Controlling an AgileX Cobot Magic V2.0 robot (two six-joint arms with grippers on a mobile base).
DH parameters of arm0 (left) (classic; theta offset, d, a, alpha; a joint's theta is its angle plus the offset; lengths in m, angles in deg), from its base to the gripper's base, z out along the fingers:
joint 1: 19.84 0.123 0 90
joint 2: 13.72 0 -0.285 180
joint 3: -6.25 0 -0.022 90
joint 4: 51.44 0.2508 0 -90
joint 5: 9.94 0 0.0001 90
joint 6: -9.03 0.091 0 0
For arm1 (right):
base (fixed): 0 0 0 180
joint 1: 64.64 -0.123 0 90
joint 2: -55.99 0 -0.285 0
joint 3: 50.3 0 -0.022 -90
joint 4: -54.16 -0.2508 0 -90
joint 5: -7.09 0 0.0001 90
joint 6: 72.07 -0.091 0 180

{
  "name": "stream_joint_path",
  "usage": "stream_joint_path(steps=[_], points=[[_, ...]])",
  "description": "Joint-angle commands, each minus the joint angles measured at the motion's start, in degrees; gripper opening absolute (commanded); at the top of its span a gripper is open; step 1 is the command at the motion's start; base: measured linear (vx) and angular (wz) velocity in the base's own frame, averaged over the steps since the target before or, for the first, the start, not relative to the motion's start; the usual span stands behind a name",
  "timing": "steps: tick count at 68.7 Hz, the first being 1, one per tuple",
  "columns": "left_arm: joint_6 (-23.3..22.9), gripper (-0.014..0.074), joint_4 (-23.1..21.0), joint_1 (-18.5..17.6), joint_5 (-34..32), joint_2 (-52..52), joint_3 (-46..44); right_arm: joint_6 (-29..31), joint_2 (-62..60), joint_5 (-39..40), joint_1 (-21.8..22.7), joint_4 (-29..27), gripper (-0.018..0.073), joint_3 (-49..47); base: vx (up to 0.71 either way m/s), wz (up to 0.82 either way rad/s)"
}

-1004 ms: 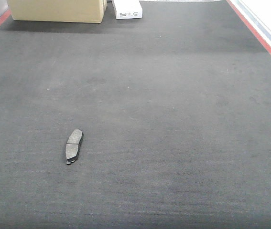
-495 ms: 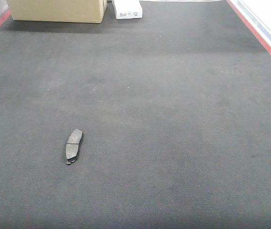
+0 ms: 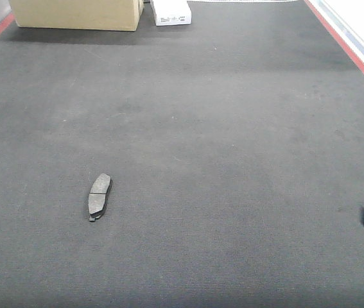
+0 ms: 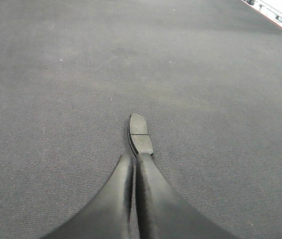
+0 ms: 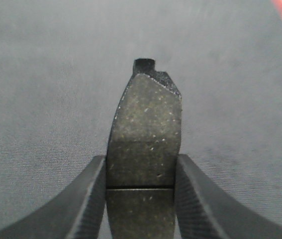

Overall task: Move and align brake pads A on conveyor
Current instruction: 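Lower the right gripper with its brake pad onto the belt and release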

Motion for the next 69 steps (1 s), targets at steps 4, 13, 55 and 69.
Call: stream_joint_path(steps=[4,13,55,69], points=[[-0.30,-0.0006,0.24,-0.34,-3.81,-0.44,-1.51,0.24,12.83,4.66,0.25,-1.80,0.0007,-8.21,0.00,0.00],[-0.30,-0.0006,0.24,-0.34,-3.81,-0.44,-1.51,0.69,24.14,4.89,0.07,-1.88,0.0007,-14.34,0.00,0.00],[-0.30,-0.0006,0.24,-0.34,-3.81,-0.44,-1.51,-5.18,55.80,-7.38,-7.83,-7.59,0.0018,-37.56,0.00,0.00],[-0.30,-0.0006,0.24,-0.34,-3.81,-0.44,-1.51,-5.07,59.42,-4.53,-7.83,-9.79,0.0023,-37.56,0.00,0.00]])
